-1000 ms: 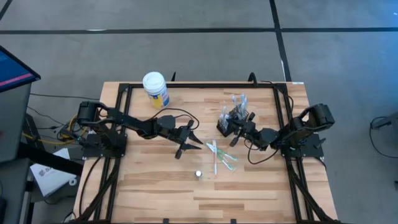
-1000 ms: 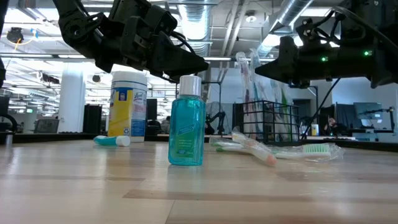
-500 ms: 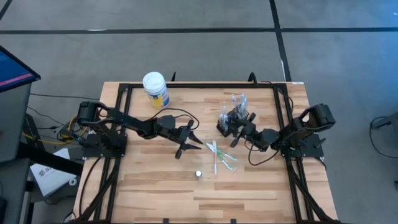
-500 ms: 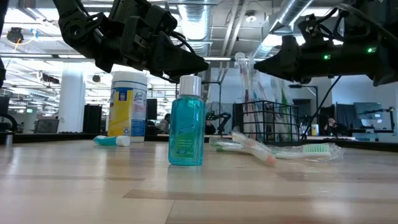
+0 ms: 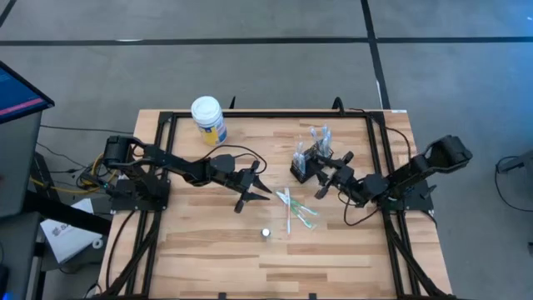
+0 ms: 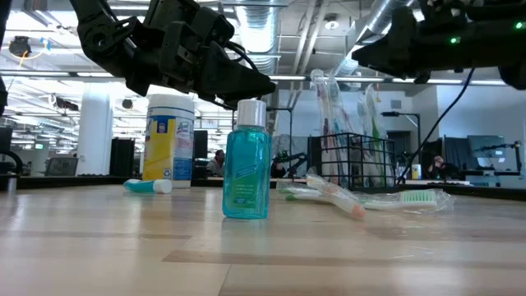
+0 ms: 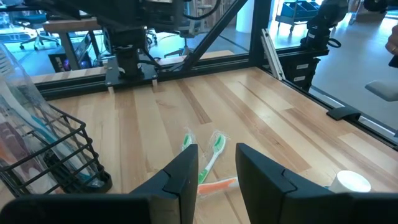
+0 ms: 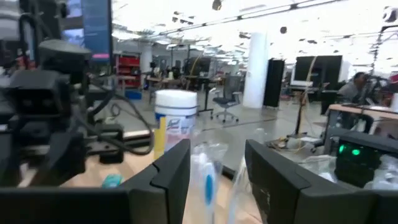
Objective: Pick & Place toothbrushing station
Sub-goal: Put the orange toothbrush into the mesh organizer
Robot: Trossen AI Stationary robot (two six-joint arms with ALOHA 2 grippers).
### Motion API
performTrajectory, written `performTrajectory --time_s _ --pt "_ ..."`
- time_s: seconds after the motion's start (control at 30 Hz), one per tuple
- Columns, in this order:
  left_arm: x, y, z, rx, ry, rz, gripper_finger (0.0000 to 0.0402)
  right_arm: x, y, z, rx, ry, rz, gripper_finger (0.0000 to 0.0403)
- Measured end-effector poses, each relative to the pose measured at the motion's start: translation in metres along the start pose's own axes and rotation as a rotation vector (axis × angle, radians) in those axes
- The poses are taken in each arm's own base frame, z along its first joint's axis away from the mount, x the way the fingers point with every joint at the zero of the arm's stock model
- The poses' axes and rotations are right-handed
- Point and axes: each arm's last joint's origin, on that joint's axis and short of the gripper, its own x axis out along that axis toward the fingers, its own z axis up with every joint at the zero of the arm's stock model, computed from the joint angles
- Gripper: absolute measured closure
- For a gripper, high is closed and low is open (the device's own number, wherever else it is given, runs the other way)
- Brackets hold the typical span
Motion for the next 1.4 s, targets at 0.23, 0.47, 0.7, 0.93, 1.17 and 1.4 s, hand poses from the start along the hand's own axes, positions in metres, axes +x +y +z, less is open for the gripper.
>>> performTrajectory --time_s 0.23,0.47,0.7,0.93,1.17,1.4 --pt "0.0 0.0 0.0 0.0 0.0 0.0 0.0301 -0.012 0.002 0.007 0.059 0.055 0.072 0.0274" --pt "0.0 0.0 0.0 0.0 0.0 0.005 0.0301 -0.026 0.018 0.003 0.111 0.186 0.211 0.0281" --pt "0.0 0.0 0.0 0.0 0.001 0.01 0.0301 -0.025 0.051 0.002 0.026 0.384 0.328 0.0281" --pt "0.0 0.0 0.0 0.0 0.001 0.011 0.0301 -0.014 0.069 0.0 0.069 0.535 0.285 0.0285" --pt "0.0 0.0 0.0 -0.003 0.001 0.011 0.0301 -0.002 0.065 -0.025 0.257 0.751 0.222 0.0289" --pt "0.0 0.0 0.0 -0.003 0.001 0.011 0.0301 0.01 0.062 -0.043 0.347 0.845 0.18 0.029"
